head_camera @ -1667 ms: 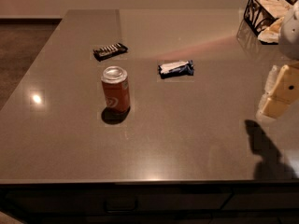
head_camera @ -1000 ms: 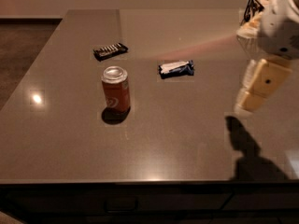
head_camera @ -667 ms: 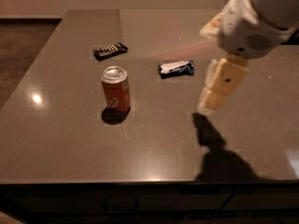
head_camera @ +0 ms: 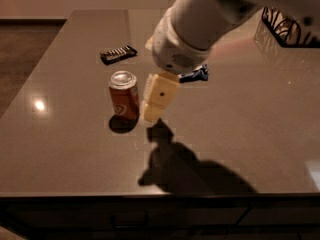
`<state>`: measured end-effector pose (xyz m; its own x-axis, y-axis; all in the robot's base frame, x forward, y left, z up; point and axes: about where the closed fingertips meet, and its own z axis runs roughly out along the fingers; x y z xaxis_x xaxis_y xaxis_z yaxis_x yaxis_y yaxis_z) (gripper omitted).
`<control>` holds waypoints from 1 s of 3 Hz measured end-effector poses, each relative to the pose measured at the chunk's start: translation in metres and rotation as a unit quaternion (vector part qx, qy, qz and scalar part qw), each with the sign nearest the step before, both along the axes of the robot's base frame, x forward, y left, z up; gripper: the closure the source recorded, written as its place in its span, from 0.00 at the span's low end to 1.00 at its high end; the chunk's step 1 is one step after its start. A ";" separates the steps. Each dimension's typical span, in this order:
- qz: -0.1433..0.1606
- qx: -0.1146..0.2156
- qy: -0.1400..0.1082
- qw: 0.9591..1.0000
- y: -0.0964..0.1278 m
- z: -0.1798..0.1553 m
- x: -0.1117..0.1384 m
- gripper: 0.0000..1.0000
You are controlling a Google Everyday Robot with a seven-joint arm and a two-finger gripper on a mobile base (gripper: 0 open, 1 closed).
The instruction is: Move coke can near rxbar chocolate
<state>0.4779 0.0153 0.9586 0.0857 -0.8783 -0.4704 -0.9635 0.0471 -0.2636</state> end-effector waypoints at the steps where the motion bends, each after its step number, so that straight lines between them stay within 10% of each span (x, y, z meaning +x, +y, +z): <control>1: 0.010 0.012 0.015 1.000 0.037 -0.022 0.022 0.00; 3: 0.028 0.047 0.051 0.997 0.073 -0.040 0.045 0.00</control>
Offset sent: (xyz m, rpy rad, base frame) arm 0.0607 0.0884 -0.0576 0.0996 0.1294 0.0564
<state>0.5231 0.0887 0.9184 0.0816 -0.8250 -0.5592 -0.9869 0.0116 -0.1612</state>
